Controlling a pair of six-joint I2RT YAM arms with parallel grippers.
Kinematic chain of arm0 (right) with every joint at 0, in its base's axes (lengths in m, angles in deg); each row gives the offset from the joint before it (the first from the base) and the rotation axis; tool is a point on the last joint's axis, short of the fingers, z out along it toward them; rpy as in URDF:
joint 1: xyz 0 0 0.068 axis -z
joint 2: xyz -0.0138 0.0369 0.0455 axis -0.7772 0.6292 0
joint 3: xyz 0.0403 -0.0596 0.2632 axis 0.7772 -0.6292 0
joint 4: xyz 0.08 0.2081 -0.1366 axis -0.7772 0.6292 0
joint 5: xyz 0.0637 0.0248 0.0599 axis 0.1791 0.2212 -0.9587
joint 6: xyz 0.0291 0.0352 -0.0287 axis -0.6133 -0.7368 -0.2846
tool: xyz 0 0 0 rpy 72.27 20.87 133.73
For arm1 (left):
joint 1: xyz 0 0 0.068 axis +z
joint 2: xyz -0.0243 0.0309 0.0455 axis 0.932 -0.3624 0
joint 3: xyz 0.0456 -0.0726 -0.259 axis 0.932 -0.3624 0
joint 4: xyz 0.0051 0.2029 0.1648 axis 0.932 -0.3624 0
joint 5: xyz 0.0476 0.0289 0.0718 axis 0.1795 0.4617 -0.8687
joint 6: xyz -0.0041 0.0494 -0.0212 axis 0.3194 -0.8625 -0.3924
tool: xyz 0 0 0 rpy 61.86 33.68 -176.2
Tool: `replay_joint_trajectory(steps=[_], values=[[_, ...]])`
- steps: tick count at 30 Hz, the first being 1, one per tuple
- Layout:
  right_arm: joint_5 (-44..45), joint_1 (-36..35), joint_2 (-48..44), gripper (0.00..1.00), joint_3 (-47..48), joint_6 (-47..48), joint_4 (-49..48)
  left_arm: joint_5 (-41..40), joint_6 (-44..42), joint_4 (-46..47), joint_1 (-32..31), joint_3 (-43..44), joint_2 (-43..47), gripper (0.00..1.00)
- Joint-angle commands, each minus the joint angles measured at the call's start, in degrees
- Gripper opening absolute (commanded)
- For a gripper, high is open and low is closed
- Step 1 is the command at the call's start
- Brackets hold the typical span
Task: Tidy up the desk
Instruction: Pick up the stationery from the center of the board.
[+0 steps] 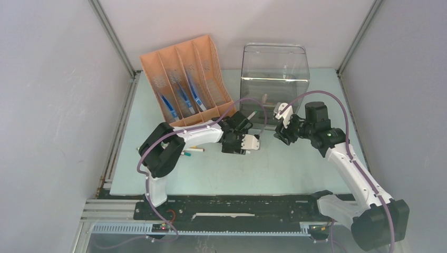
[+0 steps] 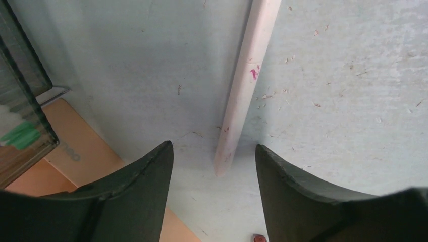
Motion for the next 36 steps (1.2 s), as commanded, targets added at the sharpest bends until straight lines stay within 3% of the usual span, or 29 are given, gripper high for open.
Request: replay_joint_trajectory(steps=[1, 3, 6, 11, 25, 36], values=[[-1.15, 0.48, -0.42, 0.56, 2.21, 0.03, 0.23, 0.17, 1.31, 0.85, -0.39, 0.98, -0.88, 0.63], [-1.34, 0.57, -0.33, 0.56, 2.23, 0.10, 0.35, 0.40, 2.75, 0.61, -0.56, 0.82, -1.21, 0.51], [-1.54, 0.47, -0.33, 0.56, 2.19, 0.16, 0.32, 0.89, 4.93, 0.91, -1.14, 0.00, -1.22, 0.25], [-1.68, 0.57, -0.58, 0.56, 2.21, 0.11, 0.39, 0.74, 9.36, 5.17, -2.77, -4.87, 1.33, 0.02], [-5.22, 1.57, -2.61, 0.56, 2.29, -0.28, 0.92, -5.32, 38.35, 21.82, -3.41, -20.20, 17.12, 0.00], [-15.04, 1.63, -3.63, 0.59, 2.30, -0.77, 2.42, -2.91, 53.72, 46.11, -3.53, -37.75, 33.26, 0.00]])
